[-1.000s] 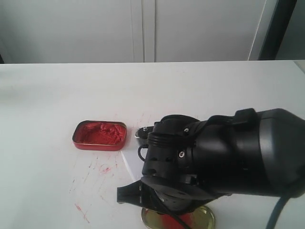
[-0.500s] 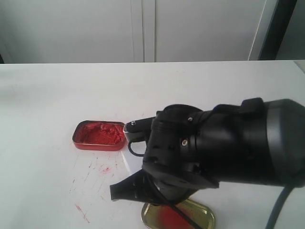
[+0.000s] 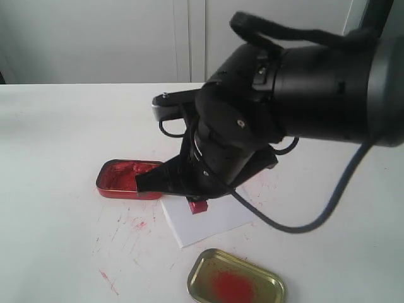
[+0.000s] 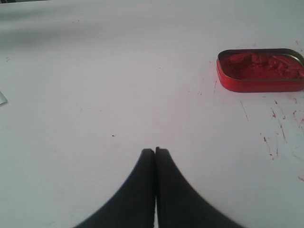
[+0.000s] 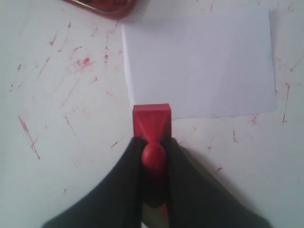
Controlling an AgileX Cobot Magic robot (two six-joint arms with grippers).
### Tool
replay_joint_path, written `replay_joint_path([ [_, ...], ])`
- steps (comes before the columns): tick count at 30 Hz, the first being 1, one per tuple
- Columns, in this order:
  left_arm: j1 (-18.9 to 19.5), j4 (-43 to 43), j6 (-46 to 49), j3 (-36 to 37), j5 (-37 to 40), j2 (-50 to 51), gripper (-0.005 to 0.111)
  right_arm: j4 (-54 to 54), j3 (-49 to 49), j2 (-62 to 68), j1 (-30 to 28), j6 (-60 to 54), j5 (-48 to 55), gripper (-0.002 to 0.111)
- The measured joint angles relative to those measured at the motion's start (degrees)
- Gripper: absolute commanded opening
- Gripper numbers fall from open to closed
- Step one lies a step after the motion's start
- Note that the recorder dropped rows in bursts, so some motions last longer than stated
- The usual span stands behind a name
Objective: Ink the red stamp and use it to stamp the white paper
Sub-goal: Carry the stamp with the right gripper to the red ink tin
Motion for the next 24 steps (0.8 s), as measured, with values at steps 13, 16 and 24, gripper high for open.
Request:
replay_joint_path([
  [13, 0.0, 0.0, 0.0, 0.0, 0.0, 0.0, 0.000, 10.5, -18.0, 10.9, -5.6, -18.5, 12.6, 0.000],
  [16, 0.0, 0.0, 0.0, 0.0, 0.0, 0.0, 0.000, 11.5, -22.4, 13.2, -6.7, -21.0, 14.8, 0.000],
  [24, 0.0, 0.0, 0.0, 0.0, 0.0, 0.0, 0.000, 12.0, -35.3, 22.0, -7.7, -28.5, 17.5, 0.000],
])
